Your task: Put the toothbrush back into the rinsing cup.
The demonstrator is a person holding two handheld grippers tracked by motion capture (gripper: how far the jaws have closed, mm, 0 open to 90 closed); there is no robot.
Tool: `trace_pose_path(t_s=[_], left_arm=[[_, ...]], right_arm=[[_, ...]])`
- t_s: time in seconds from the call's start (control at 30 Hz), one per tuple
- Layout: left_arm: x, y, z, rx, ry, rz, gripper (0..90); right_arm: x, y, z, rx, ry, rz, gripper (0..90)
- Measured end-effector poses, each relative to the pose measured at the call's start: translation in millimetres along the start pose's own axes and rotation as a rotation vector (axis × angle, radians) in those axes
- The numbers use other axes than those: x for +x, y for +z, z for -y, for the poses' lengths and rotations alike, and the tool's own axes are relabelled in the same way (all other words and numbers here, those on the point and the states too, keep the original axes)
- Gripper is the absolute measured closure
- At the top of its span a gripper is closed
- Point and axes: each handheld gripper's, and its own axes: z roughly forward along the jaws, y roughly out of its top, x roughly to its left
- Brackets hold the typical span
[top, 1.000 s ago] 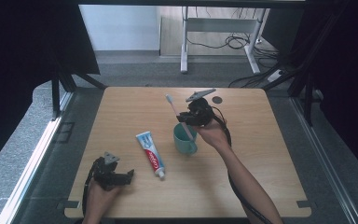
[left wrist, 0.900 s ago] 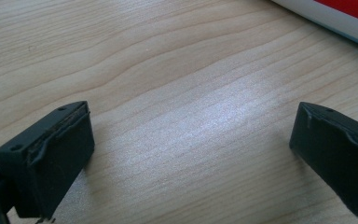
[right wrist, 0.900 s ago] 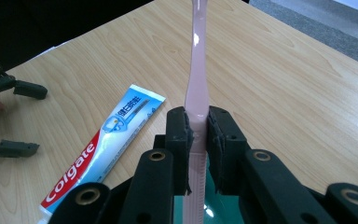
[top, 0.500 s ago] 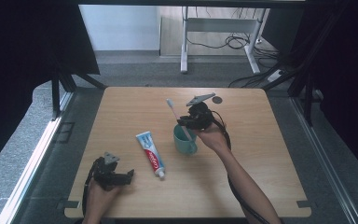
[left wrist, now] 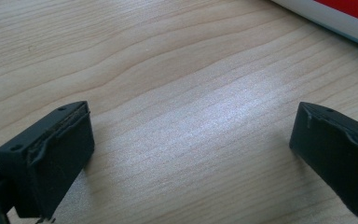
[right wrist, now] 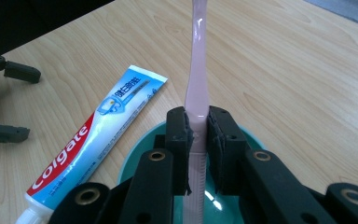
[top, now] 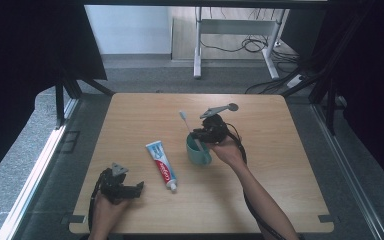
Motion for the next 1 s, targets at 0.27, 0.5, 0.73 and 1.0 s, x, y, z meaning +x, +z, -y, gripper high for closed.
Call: trace_pose_path(t_s=[0.27, 0.5, 0.73, 1.0], left_arm=[[-0.1, 0.0, 0.0, 0.000, -0.001, 0.000, 0.0], [0.0, 0.0, 0.0, 0.000, 0.000, 0.000, 0.0], [0.0, 0.0, 0.0, 0.000, 0.000, 0.000, 0.0], [0.0, 0.0, 0.0, 0.000, 0.000, 0.000, 0.0]], right_arm=[[-1.2, 6.6, 7.2, 0.008, 0.008, -0.007, 78.6], [-2.0, 11.5, 12.2, 0.013, 0.017, -0.010, 78.4], [-3.1, 16.1, 16.8, 0.020, 0.024, -0.014, 78.0], [-4.8, 17.2, 21.2, 0.023, 0.028, -0.023, 77.2]])
